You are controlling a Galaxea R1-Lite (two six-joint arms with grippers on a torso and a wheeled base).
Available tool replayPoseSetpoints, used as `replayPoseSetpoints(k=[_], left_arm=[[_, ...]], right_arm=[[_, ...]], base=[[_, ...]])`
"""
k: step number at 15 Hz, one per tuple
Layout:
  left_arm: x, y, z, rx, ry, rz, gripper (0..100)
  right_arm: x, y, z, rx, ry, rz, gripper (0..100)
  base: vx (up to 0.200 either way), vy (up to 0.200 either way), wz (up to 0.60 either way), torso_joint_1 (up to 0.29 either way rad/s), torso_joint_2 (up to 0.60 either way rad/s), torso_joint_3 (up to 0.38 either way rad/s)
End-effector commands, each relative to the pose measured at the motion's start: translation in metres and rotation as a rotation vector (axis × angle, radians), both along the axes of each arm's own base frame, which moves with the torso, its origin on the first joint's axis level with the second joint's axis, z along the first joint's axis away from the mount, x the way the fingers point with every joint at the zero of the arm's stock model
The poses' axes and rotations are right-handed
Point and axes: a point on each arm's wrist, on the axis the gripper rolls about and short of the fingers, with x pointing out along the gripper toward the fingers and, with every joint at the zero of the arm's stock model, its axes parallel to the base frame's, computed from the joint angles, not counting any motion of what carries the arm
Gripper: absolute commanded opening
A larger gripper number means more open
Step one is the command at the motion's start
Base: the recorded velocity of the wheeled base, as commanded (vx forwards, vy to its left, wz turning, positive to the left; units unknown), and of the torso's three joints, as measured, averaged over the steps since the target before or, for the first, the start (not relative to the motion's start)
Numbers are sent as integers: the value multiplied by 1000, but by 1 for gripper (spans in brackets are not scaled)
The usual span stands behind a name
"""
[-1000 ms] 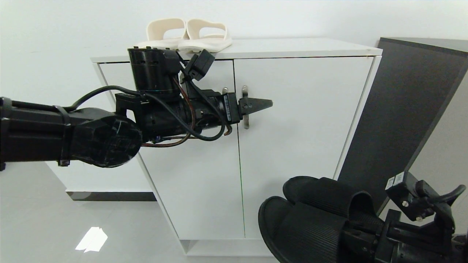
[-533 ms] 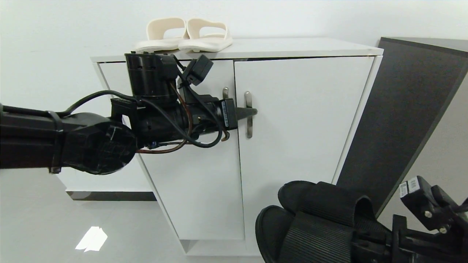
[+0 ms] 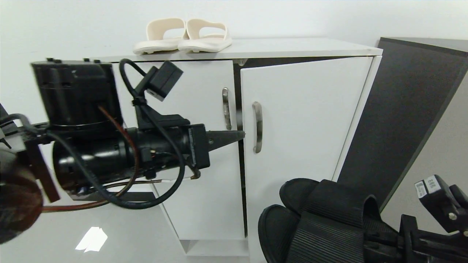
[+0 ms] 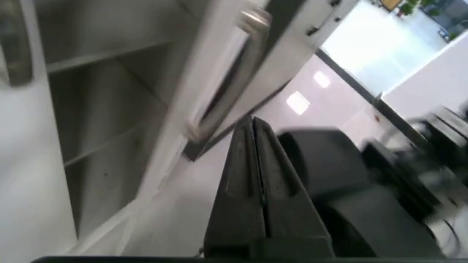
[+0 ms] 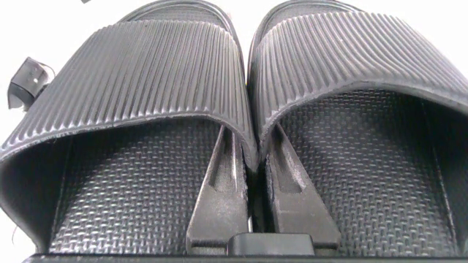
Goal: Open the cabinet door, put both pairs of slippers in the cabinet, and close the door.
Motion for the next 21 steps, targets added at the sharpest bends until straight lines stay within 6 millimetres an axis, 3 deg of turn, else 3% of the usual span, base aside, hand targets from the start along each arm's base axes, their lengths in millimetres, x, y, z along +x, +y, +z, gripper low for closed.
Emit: replayPoseSetpoints(k=[1, 3, 6, 8, 16, 21], left_arm=[[-32, 20, 13, -40, -57, -5, 0], [-47, 33, 18, -62, -88, 3, 0], [-35, 37, 25, -68, -100, 52, 0], [-6, 31, 24, -52, -78, 95, 0], [76, -10, 3, -52, -87, 176, 0], [91, -18, -6, -41, -70, 188, 0]], right_arm=[[0, 0, 1, 4, -4, 1, 0], [-1, 0, 0, 2, -2, 5, 0], [-2, -1, 1, 8, -2, 20, 0], [-4, -3, 2, 17, -8, 32, 0], [-7, -5, 6, 33, -18, 49, 0], [-14, -4, 5, 34, -19, 87, 0]], base=[[0, 0, 0, 0, 0, 0], [0, 0, 0, 0, 0, 0], [0, 0, 0, 0, 0, 0], [0, 0, 0, 0, 0, 0], [0, 0, 0, 0, 0, 0], [0, 0, 0, 0, 0, 0]])
